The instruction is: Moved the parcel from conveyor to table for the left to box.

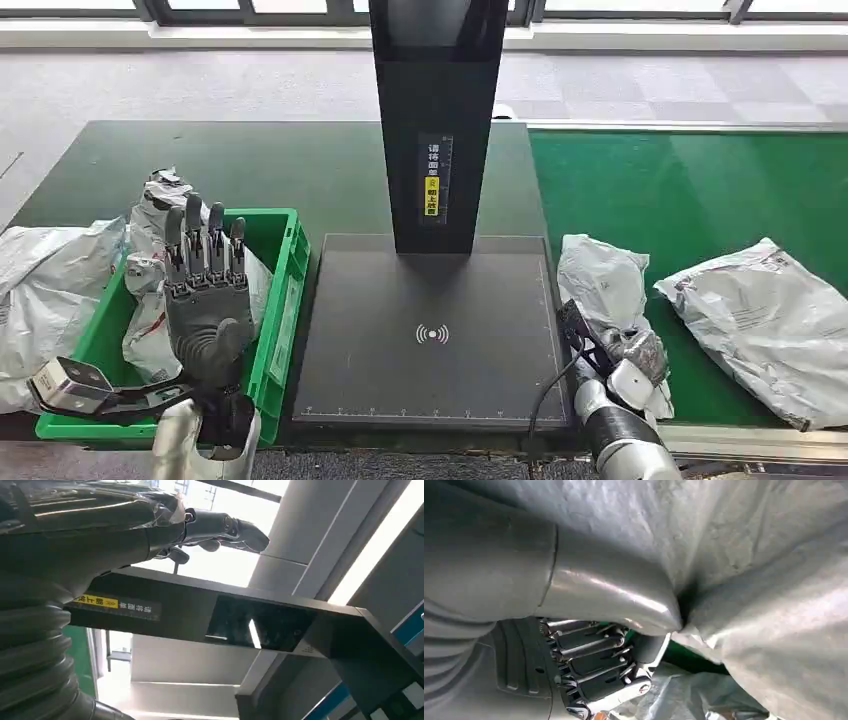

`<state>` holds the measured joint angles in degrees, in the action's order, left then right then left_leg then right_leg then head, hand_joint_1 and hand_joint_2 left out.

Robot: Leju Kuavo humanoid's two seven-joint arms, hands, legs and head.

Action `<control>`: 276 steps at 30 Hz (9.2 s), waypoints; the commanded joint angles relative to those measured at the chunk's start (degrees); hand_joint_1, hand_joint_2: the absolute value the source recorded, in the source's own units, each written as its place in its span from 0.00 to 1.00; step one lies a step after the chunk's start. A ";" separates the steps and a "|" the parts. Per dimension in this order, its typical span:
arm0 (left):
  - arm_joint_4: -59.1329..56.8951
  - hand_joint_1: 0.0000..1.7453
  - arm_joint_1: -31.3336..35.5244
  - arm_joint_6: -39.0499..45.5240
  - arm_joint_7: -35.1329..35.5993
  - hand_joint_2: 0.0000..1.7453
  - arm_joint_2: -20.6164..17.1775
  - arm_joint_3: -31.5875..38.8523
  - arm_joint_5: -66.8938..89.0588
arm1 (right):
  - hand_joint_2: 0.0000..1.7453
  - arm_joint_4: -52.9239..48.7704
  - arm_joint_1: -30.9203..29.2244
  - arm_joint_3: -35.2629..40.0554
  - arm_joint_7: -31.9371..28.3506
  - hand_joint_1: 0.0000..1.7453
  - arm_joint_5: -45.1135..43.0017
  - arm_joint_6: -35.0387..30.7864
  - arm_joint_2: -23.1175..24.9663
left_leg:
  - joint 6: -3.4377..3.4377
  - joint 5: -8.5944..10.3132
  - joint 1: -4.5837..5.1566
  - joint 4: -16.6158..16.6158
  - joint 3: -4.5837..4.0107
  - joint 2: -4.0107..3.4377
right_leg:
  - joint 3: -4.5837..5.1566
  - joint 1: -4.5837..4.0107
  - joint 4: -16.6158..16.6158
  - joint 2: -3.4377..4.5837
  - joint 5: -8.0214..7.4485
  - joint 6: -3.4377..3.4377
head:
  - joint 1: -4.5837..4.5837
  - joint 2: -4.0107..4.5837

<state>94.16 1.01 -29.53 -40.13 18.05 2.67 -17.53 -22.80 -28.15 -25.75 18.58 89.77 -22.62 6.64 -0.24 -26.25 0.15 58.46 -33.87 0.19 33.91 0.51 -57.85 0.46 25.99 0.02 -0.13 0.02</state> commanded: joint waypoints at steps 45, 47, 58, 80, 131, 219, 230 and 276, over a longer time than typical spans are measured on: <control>-5.25 0.00 -0.42 0.15 0.13 1.00 1.95 -0.33 0.40 | 1.00 -81.99 21.21 -0.73 -46.40 1.00 -28.80 -17.38 13.36 | 0.01 -0.05 0.08 -0.04 -0.13 0.31 | 0.05 0.10 0.00 -0.34 0.18 -0.01 | -0.02 0.00; -5.19 0.00 -0.46 0.39 0.13 1.00 1.95 -0.20 0.43 | 1.00 -81.10 21.02 -0.67 -48.40 1.00 -29.43 -17.38 13.36 | 0.01 -0.06 0.08 -0.04 -0.09 0.26 | 0.04 0.10 0.01 -0.30 0.17 -0.02 | -0.02 0.00; -3.52 0.00 -1.57 -1.58 0.13 1.00 1.95 1.95 1.16 | 1.00 -53.52 19.09 26.58 -56.78 1.00 -51.56 -0.06 10.09 | -0.05 -0.13 -0.07 -0.25 0.24 -0.63 | -0.12 -0.06 0.26 0.55 -0.06 -0.06 | -0.02 0.00; -3.27 0.00 -1.95 -1.44 0.13 1.00 1.95 1.01 0.88 | 1.00 -42.16 15.88 33.29 -52.04 1.00 -44.68 8.50 8.63 | -0.11 0.00 -0.07 -0.18 0.03 0.11 | -0.08 -0.05 0.13 -0.11 0.12 -0.05 | -0.02 0.00; -54.89 0.00 26.75 33.08 0.13 1.00 1.95 -21.40 38.70 | 1.00 -59.17 17.22 29.33 -58.58 0.00 -59.43 -17.38 10.08 | 0.04 0.32 0.02 0.01 -0.31 1.07 | 0.05 0.04 0.05 -1.09 0.09 0.00 | -0.02 0.00; -9.76 1.00 16.26 69.53 35.08 1.00 -3.91 -26.17 107.53 | 1.00 -69.03 21.80 22.58 -58.58 0.00 -57.54 -17.38 13.36 | -0.01 0.13 0.05 -0.09 -0.11 -0.04 | 0.19 0.06 0.07 0.01 -0.10 -0.04 | -0.02 -0.02; 9.98 1.00 11.61 69.53 25.82 1.00 1.77 -14.57 107.53 | 1.00 -69.59 21.99 21.09 -58.58 0.00 -57.19 -17.38 13.36 | -0.01 0.08 0.02 -0.02 -0.17 -0.06 | 0.24 0.03 0.04 0.03 -0.08 -0.03 | -0.02 0.00; -10.10 0.00 17.12 69.53 17.02 1.00 1.95 29.12 93.26 | 1.00 -64.57 23.13 20.67 -58.58 0.00 -56.95 -17.38 12.72 | -0.08 0.20 -0.04 -0.17 -0.05 0.07 | 0.12 -0.03 0.17 -0.12 -0.07 -0.08 | -0.02 0.00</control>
<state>86.03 16.81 40.09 -21.60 20.24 31.19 78.22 -93.39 -7.89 -1.99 -39.98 32.30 -40.06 16.39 -0.26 -26.05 0.17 58.43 -34.12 0.14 34.28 0.56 -57.85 0.50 25.90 -0.04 -0.15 0.02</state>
